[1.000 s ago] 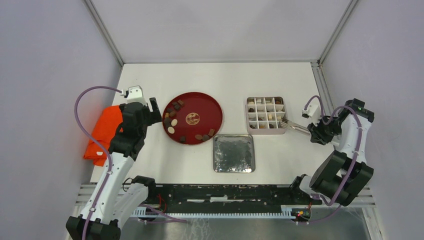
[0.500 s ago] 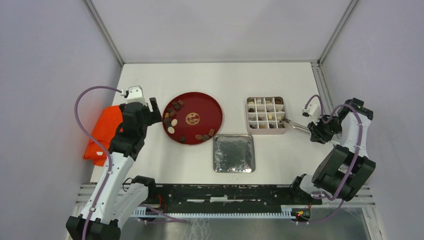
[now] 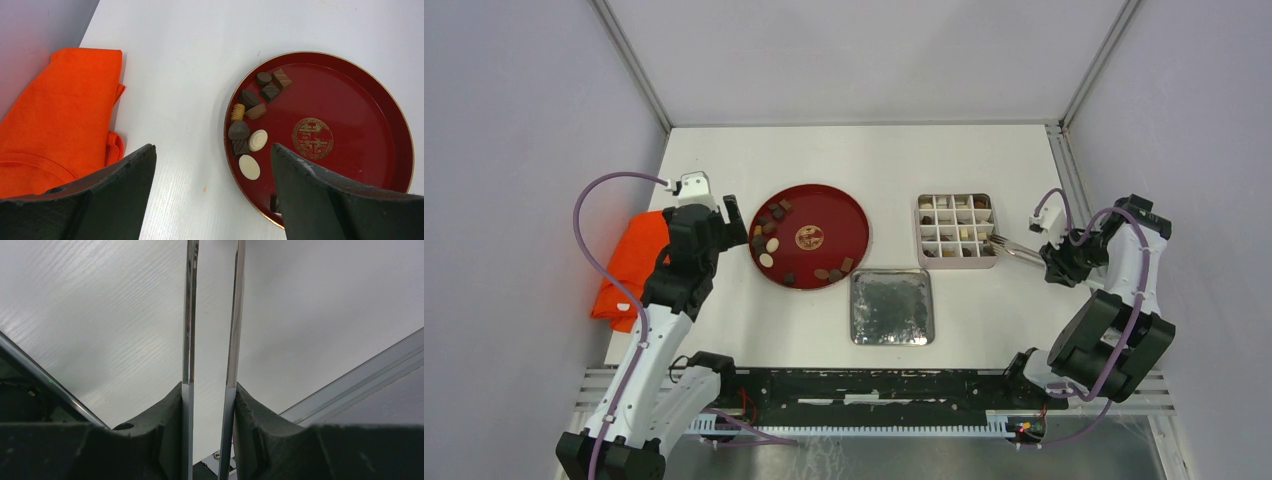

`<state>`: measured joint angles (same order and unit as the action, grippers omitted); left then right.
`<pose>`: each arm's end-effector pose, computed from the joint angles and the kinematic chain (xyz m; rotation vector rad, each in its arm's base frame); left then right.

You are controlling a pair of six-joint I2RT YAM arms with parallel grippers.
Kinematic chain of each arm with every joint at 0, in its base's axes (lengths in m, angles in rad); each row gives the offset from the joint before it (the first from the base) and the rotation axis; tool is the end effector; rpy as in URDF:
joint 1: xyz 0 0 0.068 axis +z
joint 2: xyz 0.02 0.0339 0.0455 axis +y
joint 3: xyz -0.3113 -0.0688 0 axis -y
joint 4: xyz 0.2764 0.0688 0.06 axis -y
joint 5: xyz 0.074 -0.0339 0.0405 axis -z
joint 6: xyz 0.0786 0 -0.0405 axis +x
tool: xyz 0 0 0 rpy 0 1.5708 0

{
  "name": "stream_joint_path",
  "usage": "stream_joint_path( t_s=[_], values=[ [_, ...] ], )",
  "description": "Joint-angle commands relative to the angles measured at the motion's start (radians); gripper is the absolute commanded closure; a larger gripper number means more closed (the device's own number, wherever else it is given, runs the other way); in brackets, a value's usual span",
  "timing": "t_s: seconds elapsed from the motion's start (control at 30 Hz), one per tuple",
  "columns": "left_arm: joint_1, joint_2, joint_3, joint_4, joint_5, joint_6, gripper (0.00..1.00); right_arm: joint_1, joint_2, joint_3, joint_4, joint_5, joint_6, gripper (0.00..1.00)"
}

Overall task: Pack the chocolate
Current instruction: Place the fake chocolate in the packing box, then place the clamp at the center of the board.

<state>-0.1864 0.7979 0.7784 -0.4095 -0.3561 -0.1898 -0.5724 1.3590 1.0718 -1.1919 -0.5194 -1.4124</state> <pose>0.2158 -0.0128 0.3295 -0.2298 1.9595 0.1111 0.2310 -0.1024 0.2555 -1.1074 2.4008 0.2824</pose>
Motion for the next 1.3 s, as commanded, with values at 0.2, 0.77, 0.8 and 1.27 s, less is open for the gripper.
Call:
stream_joint_path(
  t_s=[0.2, 0.77, 0.8, 1.27],
  values=[
    [0.003, -0.005, 0.007, 0.040, 0.011, 0.032, 0.10, -0.005, -0.012, 0.053, -0.029, -0.046, -0.020, 0.60],
    [0.003, -0.009, 0.008, 0.040, 0.012, 0.030, 0.10, -0.006, -0.038, 0.071, 0.167, -0.279, 0.356, 0.89],
    [0.004, -0.009, 0.008, 0.040, 0.012, 0.031, 0.10, -0.006, -0.052, 0.043, 0.248, -0.287, 0.424, 0.89],
    [0.004, -0.010, 0.007, 0.041, 0.016, 0.031, 0.10, 0.012, -0.107, -0.464, 1.286, -0.105, 1.330, 0.91]
  ],
)
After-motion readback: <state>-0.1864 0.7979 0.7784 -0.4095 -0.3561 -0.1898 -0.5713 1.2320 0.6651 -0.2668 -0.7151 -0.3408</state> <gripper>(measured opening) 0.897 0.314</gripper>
